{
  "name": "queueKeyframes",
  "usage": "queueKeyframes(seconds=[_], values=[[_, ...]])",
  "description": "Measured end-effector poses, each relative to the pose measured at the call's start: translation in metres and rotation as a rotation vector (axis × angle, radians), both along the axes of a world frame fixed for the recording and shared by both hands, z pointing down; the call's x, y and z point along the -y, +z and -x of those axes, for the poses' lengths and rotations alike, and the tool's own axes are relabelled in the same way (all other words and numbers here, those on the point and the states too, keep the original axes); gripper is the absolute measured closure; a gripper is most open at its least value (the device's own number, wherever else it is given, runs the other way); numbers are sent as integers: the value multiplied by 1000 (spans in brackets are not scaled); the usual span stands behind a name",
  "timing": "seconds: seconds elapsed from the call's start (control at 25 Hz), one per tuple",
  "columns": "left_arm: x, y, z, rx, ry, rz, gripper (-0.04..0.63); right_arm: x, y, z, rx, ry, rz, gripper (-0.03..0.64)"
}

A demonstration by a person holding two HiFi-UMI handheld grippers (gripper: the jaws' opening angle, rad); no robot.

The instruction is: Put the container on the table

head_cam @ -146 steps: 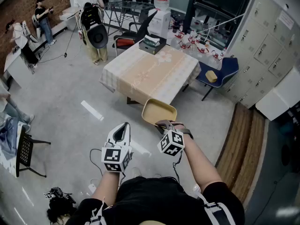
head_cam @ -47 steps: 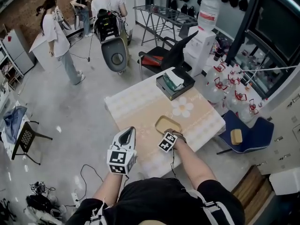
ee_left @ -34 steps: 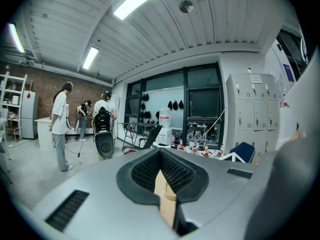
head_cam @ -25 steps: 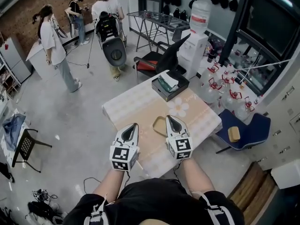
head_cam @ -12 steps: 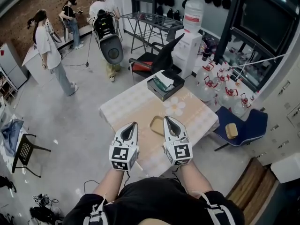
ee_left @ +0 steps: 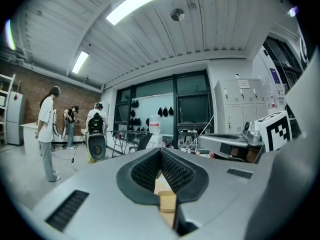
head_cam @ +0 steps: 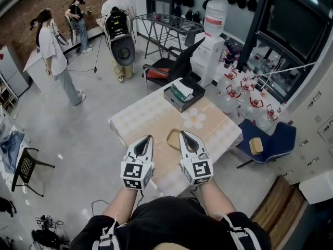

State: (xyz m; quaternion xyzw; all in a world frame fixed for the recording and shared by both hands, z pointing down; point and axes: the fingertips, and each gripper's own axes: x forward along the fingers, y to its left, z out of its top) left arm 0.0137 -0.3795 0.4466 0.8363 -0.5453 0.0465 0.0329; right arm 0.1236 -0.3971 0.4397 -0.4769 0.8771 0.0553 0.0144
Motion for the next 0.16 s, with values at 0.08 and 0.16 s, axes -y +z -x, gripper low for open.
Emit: queueKeyframes(seconds=[0.08, 0.16], values=[[2, 1, 3, -2, 0, 0, 581, 1, 1, 4, -3, -4, 2, 604], [4, 1, 6, -2, 1, 0, 581, 2, 2, 8, -7, -8, 1, 604]])
